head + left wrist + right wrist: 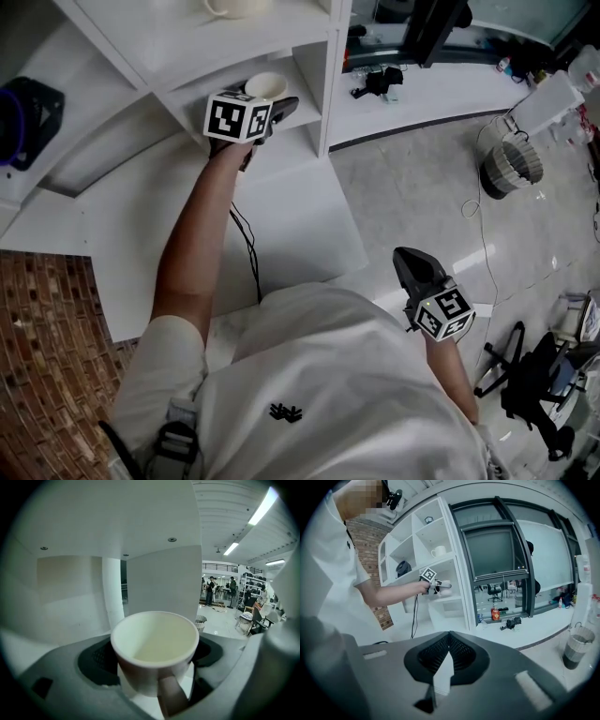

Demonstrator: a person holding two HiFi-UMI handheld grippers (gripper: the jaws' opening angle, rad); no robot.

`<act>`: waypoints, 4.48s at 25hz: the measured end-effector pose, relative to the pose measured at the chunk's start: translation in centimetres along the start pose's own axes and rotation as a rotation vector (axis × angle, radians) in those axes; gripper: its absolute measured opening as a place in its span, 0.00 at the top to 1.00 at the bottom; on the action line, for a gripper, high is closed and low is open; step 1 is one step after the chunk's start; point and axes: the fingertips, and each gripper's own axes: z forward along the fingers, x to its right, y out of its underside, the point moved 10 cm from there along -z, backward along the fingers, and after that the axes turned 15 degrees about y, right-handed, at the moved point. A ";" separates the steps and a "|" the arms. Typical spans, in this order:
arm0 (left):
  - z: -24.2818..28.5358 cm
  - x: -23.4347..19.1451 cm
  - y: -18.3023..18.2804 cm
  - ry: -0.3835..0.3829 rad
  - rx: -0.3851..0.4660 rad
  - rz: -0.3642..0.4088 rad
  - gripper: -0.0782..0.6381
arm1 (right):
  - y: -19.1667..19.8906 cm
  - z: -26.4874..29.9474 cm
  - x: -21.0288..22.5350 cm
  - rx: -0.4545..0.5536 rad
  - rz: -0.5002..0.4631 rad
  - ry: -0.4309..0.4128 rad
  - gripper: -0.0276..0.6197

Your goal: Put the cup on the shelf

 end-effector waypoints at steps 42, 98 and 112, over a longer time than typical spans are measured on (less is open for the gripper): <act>0.2 -3.5 0.7 -0.125 0.100 0.045 0.21 | -0.3 1.1 -0.4 -0.046 0.001 0.007 0.94; -6.8 28.6 12.0 -0.081 0.201 -0.172 0.88 | 2.9 -5.0 7.2 -0.045 -0.114 -0.427 0.94; -6.0 38.3 16.5 -0.037 0.140 -0.208 0.88 | 4.2 -7.5 7.9 -0.057 -0.161 -0.506 0.94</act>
